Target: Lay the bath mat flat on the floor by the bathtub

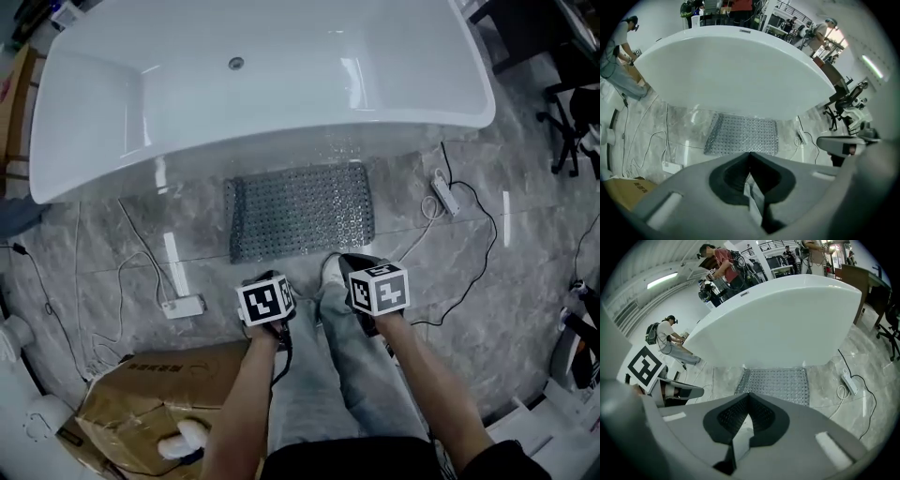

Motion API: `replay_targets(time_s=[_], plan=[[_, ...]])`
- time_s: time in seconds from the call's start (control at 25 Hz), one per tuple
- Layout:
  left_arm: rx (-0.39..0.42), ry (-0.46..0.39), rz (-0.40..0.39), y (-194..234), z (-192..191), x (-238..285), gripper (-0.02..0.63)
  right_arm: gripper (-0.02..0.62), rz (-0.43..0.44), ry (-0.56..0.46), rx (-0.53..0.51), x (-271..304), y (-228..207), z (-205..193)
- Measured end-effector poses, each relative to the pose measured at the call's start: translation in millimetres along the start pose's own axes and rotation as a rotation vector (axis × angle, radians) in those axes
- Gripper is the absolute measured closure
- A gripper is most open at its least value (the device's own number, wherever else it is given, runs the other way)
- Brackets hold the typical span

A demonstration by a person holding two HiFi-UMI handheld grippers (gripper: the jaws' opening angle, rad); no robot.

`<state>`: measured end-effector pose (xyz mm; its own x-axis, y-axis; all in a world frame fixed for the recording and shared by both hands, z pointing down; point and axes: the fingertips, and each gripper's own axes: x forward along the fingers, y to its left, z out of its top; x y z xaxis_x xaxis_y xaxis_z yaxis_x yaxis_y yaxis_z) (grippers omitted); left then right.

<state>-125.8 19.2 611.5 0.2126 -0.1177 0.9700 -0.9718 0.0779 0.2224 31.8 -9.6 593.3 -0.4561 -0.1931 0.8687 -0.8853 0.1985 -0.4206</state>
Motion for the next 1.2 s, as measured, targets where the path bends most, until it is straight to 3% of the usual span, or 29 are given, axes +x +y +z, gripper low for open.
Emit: replay_targets(time_s=[0.16, 0.4, 0.6, 0.72, 1.2], plan=[[0.062, -0.020, -0.003, -21.5, -4.7, -33.0, 0.600, 0.592, 0.018, -0.007, -0.040, -26.7, 16.9, 5.3], [0.135, -0.137, 0.006, -45.4, 22.6, -77.0, 0.600, 0.592, 0.030, -0.072, -0.091, -68.7, 35.4, 31.8], [0.115, -0.171, -0.048, -70.2, 41.3, -109.0, 0.601, 0.592, 0.050, -0.138, -0.087, -101.1, 48.2, 49.8], [0.106, -0.187, -0.067, -83.0, 48.1, -129.1, 0.600, 0.592, 0.057, -0.146, -0.141, -119.5, 57.0, 53.9], [0.181, -0.342, -0.100, -139.7, 67.6, -214.5, 0.600, 0.592, 0.084, -0.331, -0.166, -207.4, 73.4, 106.8]])
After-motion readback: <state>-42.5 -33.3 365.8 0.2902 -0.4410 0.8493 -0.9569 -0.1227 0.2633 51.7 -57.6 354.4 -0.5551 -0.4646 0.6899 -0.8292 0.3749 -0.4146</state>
